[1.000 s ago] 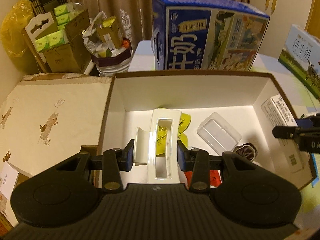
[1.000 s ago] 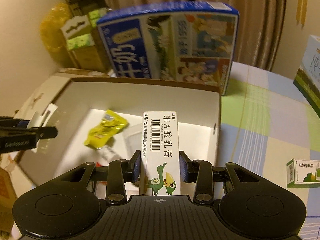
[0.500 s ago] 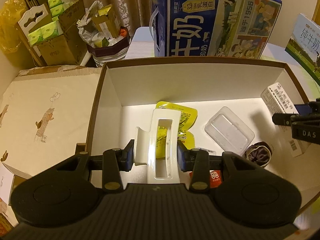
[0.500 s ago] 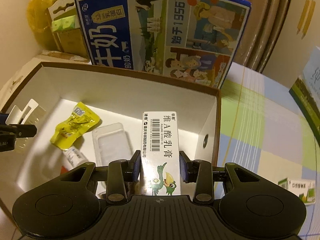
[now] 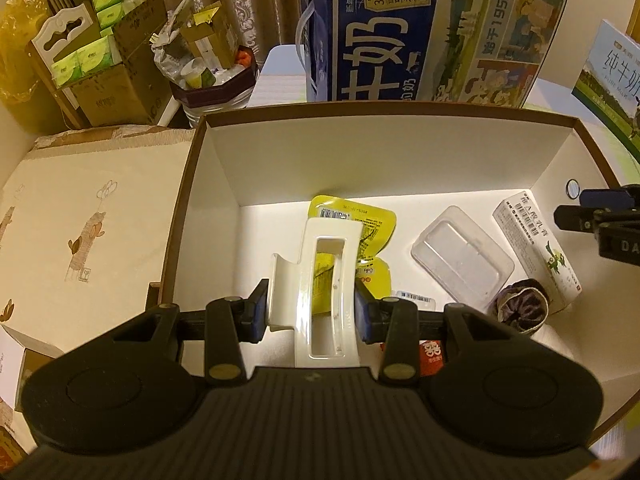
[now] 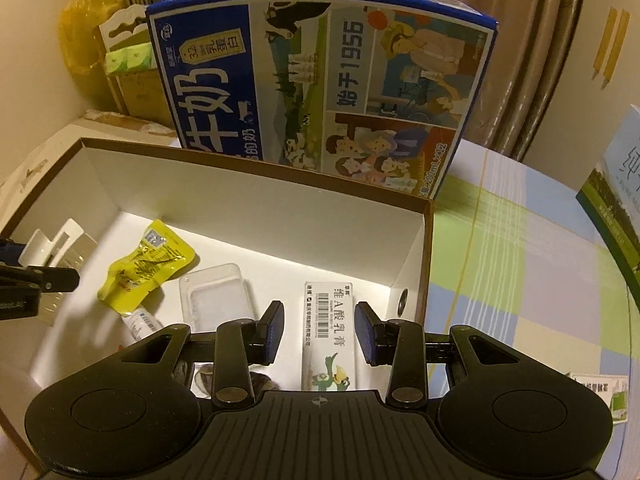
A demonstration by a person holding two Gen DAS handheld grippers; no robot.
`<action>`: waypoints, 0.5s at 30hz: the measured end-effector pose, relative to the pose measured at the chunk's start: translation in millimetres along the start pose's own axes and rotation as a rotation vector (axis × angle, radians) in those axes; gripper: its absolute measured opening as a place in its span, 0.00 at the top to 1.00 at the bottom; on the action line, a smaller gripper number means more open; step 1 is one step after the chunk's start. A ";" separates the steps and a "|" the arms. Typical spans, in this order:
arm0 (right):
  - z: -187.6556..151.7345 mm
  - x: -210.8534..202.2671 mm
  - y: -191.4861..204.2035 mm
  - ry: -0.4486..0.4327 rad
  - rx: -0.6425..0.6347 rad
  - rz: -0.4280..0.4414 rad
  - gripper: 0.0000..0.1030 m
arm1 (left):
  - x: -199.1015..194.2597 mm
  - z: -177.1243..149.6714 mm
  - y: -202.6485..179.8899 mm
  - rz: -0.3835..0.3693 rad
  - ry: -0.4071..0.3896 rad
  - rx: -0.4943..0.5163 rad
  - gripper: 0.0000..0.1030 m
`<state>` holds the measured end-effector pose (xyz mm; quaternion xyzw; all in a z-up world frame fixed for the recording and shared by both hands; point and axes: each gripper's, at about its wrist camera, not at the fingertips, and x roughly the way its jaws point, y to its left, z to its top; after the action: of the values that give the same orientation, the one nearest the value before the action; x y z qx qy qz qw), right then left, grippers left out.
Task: Organize objects
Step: 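Open the left tool to drop the clip while the right tool releases the ointment box in the box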
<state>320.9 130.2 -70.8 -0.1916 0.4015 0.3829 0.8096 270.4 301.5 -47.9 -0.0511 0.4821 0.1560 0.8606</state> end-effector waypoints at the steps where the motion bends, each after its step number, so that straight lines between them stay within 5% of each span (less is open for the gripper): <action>1: -0.8 -1.7 0.0 -0.002 0.003 0.007 0.65 | 0.2 -0.4 0.0 0.000 0.002 -0.001 0.65; 8: -6.4 -11.9 2.1 -0.002 0.009 0.037 0.65 | 0.8 -2.4 -0.6 0.007 -0.001 0.007 0.64; 15: -15.3 -26.3 8.4 0.006 -0.013 0.077 0.63 | -8.3 -4.9 -4.9 0.037 -0.037 0.042 0.41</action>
<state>296.6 113.8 -59.1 -0.1822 0.4087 0.4158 0.7918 263.9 293.9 -43.8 -0.0212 0.4703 0.1625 0.8672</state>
